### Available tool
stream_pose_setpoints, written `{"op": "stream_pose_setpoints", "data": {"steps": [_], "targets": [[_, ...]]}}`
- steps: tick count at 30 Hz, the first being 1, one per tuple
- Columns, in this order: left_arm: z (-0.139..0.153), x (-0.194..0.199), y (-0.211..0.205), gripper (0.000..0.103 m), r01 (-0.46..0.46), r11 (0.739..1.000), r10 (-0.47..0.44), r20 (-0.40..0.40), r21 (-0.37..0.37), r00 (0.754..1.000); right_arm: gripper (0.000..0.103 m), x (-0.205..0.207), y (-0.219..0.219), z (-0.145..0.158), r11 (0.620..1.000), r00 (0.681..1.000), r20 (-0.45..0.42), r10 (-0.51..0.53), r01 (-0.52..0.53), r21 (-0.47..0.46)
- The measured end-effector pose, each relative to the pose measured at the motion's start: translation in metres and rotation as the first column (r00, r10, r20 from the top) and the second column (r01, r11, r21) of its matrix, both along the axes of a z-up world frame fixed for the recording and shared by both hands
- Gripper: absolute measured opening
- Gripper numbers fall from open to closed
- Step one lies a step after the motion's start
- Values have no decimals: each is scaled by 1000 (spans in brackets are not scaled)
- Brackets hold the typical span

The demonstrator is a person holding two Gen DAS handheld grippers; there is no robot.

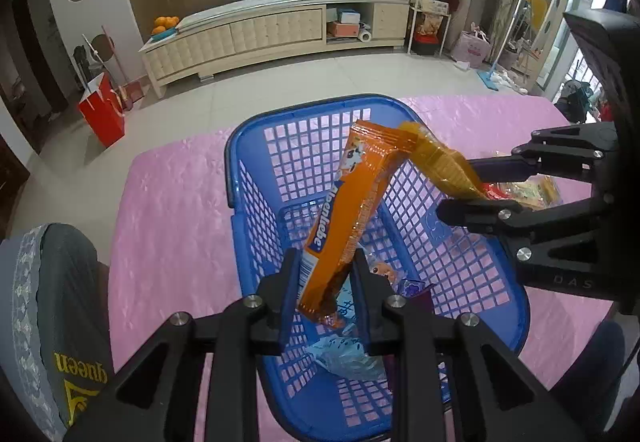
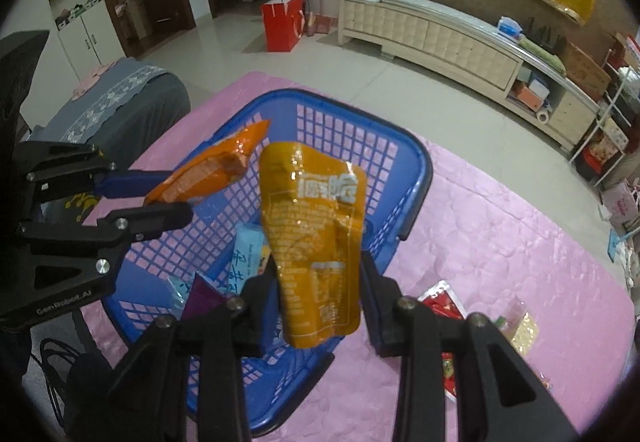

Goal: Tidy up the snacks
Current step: 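Open both tools to drop the orange bar and yellow pouch into the basket, then withdraw both tools and move them toward the cracker packs and bun bag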

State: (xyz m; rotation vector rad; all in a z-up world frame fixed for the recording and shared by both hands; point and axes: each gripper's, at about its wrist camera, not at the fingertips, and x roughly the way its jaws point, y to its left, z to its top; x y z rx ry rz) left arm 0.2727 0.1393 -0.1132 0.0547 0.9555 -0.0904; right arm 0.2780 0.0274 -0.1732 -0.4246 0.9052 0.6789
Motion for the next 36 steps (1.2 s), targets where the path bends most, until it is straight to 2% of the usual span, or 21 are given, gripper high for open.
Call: {"op": "stream_pose_setpoints", "data": {"steps": [1, 2, 4, 7, 9, 11, 17, 25, 31, 36], "targets": [[-1, 1, -1, 26, -2, 1000, 2, 0, 2, 1000, 41, -1, 0, 0, 1000, 1000, 0, 3, -3, 1], [-1, 0, -3, 30, -7, 1000, 7, 5, 7, 1000, 47, 1, 0, 0, 1000, 1000, 4, 2, -2, 0], [-1, 1, -1, 50, -16, 1000, 16, 18, 3, 1000, 57, 3, -1, 1, 1000, 1000, 13, -7, 7, 2], [1, 0, 4, 60, -23, 999, 24, 25, -39, 999, 68, 4, -1, 1, 1000, 1000, 7, -4, 4, 4], [3, -3, 4, 63, -34, 998, 35, 30, -47, 999, 71, 2, -3, 2, 1000, 1000, 20, -17, 16, 7], [3, -7, 5, 63, -35, 998, 36, 31, -49, 999, 76, 1, -6, 3, 1000, 999, 21, -28, 27, 8], [15, -31, -1, 63, -51, 997, 54, 68, -50, 996, 76, -14, -23, 12, 996, 997, -2, -74, 74, 49], [53, -87, -29, 63, -35, 997, 47, 190, -67, 981, 76, -71, -52, 51, 983, 993, 29, -111, 106, 147], [74, -122, -47, 63, -17, 997, 34, 229, -73, 973, 76, -112, -69, 79, 975, 987, 78, -139, 123, 185], [90, -149, -65, 63, 6, 997, 14, 261, -74, 965, 76, -143, -85, 92, 967, 980, 107, -171, 146, 208]]}}
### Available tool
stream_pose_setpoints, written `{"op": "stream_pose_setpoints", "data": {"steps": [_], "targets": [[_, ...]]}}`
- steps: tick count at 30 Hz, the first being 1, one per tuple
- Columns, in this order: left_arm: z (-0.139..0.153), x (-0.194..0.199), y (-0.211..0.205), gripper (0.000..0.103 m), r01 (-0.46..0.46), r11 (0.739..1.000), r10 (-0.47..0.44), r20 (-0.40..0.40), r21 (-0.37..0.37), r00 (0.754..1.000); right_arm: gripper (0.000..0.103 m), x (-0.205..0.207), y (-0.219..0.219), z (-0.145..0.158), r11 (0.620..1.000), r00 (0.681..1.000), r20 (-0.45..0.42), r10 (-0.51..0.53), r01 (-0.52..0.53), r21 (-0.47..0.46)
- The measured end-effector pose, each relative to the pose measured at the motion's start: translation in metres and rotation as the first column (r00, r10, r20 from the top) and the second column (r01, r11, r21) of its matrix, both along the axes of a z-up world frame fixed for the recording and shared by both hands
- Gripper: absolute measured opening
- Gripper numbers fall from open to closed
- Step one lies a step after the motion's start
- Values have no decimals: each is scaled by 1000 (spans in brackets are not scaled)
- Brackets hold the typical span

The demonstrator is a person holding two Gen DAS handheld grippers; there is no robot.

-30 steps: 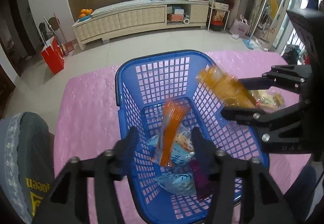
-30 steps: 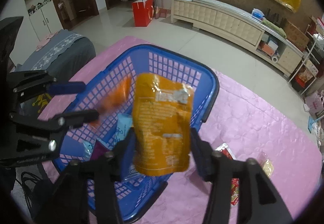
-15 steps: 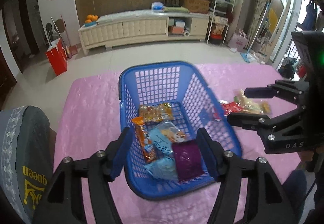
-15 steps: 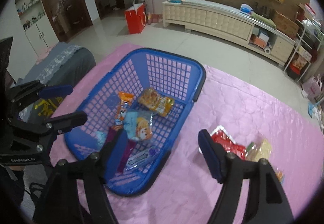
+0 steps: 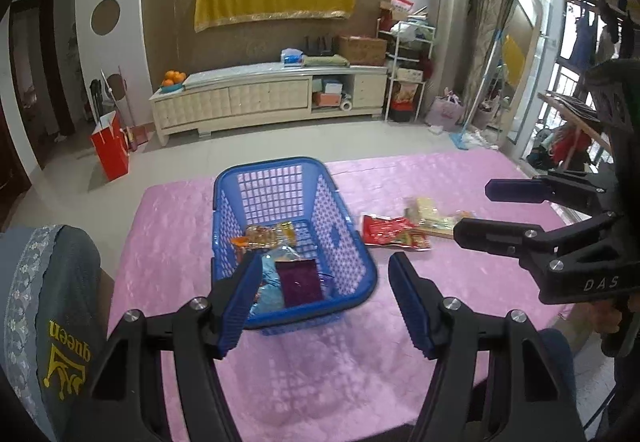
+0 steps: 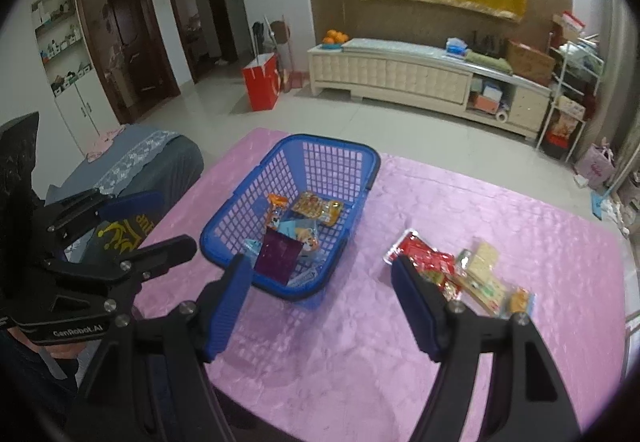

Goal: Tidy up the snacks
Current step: 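Withdraw both tools and move them toward the cracker packs and bun bag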

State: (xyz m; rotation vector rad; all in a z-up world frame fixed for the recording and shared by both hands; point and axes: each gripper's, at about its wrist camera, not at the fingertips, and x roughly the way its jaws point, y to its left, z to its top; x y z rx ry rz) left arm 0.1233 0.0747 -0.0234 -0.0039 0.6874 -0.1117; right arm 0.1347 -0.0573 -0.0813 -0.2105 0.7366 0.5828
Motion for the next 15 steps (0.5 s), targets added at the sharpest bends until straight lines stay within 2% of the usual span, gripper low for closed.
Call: {"op": "stream_pose_setpoints", "data": {"steps": [2, 5, 15], "targets": [[4, -10, -8, 64, 11, 1000, -11, 11, 2, 1000, 76, -12, -8, 3, 1000, 1000, 15, -10, 10, 7], [8, -21, -18, 69, 28, 1000, -29, 24, 11, 999, 76, -21, -17, 7, 1000, 999, 25, -26, 26, 11], [16, -27, -53, 69, 66, 998, -66, 26, 1, 997, 77, -41, -57, 10, 995, 994, 54, -97, 97, 14]]}}
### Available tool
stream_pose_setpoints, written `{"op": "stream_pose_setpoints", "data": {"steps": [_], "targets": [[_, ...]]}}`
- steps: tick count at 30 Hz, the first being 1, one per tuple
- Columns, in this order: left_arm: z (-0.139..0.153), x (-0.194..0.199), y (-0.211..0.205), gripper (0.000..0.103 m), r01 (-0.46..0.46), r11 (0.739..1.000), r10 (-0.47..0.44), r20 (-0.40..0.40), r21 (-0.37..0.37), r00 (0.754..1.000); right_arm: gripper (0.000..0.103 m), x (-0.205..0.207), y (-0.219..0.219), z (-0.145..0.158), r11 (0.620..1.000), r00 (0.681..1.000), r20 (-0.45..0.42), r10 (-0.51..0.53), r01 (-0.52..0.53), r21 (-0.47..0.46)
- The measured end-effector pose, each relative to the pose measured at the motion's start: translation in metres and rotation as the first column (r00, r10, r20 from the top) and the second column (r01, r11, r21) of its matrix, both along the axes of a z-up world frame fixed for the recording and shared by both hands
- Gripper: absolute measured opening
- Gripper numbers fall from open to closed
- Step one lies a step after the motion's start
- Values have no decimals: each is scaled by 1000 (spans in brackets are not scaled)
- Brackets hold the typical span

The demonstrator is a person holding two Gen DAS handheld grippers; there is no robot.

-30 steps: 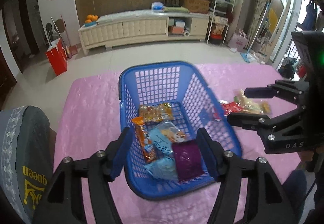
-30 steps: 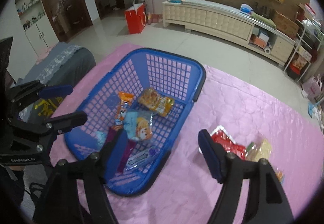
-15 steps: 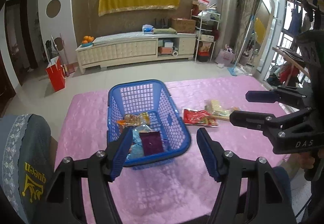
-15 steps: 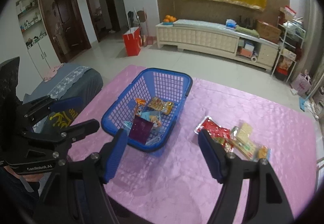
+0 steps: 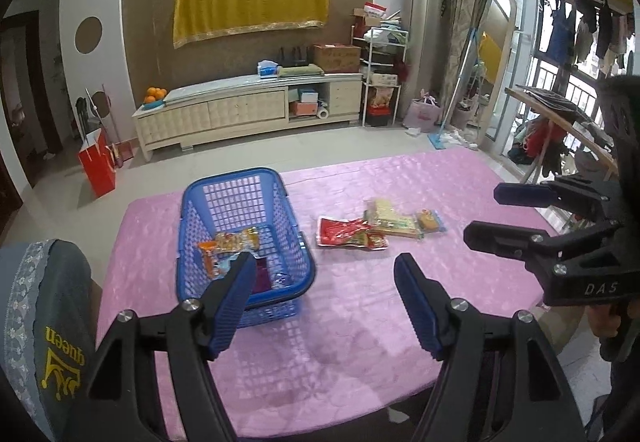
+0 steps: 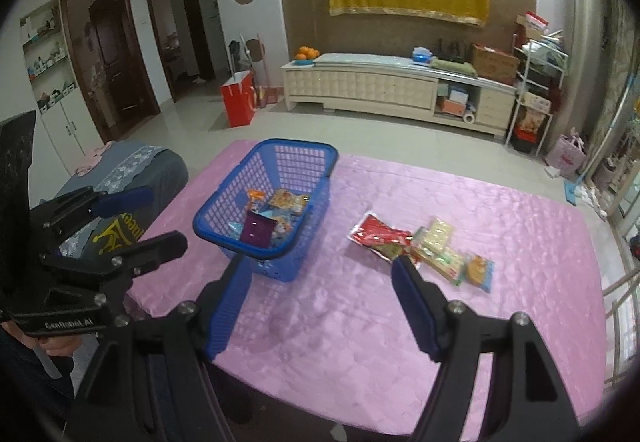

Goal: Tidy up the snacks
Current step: 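Withdraw both tools and move them toward the cracker packs and bun bag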

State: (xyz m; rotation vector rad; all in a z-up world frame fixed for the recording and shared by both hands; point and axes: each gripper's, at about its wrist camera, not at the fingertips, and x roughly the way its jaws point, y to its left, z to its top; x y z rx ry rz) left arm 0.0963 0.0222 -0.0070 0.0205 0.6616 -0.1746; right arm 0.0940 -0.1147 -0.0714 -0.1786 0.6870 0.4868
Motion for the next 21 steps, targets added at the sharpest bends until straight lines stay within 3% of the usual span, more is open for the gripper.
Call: {"op": "stream_pose_setpoints", "data": {"steps": [9, 21], "targets": [[-6, 15, -38, 69, 38, 999, -38, -15, -9, 999, 78, 5, -46, -1, 998, 998, 2, -59, 59, 2], [-35, 49, -80, 69, 46, 999, -48, -74, -22, 996, 78, 36, -96, -34, 993, 991, -64, -118, 117, -12]]}}
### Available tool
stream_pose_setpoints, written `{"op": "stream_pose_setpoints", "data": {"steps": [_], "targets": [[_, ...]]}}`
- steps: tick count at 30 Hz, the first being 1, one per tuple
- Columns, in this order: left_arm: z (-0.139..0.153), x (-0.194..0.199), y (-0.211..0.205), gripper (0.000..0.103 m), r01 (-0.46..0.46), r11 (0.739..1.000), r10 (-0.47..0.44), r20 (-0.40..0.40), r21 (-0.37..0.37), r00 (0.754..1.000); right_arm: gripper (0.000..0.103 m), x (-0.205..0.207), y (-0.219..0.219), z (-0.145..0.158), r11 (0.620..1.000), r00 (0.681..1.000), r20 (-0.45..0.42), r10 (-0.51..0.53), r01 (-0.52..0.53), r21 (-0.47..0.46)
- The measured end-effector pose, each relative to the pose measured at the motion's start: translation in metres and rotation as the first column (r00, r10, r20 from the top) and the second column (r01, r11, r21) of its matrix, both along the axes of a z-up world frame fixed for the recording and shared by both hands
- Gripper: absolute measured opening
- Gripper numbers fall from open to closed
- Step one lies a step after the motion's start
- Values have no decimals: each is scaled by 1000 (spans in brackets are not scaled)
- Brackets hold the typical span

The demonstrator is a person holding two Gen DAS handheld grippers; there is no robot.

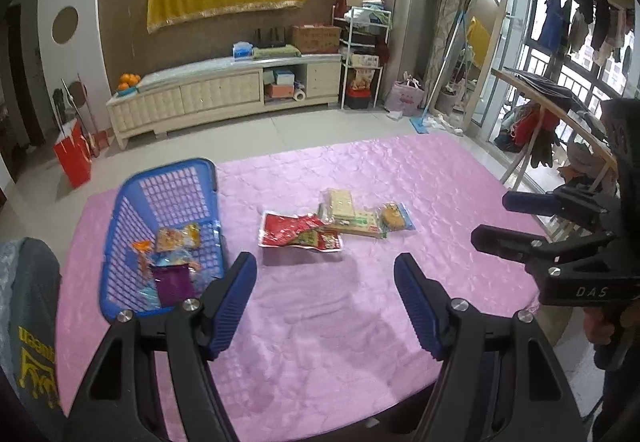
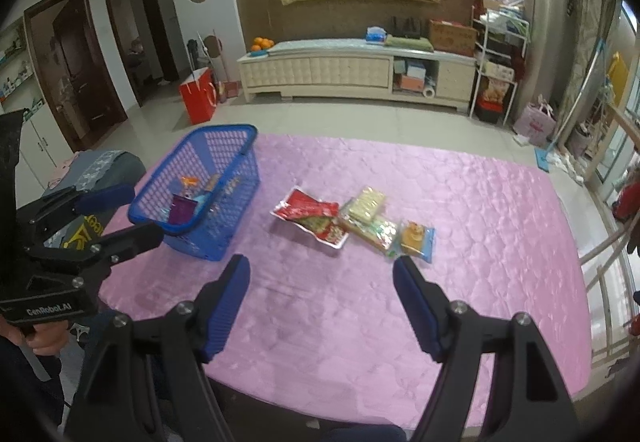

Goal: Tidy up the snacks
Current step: 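Withdraw both tools and move them toward the cracker packs and bun bag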

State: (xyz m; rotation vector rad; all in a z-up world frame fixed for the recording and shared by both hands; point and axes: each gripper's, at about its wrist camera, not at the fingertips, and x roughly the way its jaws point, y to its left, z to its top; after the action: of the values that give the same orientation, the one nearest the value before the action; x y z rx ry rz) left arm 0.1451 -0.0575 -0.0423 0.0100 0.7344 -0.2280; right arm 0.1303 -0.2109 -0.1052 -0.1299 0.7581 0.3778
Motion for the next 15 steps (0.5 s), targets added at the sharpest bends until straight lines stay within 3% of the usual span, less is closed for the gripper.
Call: {"op": "stream_pose_setpoints", "data": {"steps": [15], "targets": [[-47, 77, -47, 69, 46, 998, -42, -119, 34, 992, 78, 65, -46, -38, 997, 992, -99, -78, 79, 10]]}}
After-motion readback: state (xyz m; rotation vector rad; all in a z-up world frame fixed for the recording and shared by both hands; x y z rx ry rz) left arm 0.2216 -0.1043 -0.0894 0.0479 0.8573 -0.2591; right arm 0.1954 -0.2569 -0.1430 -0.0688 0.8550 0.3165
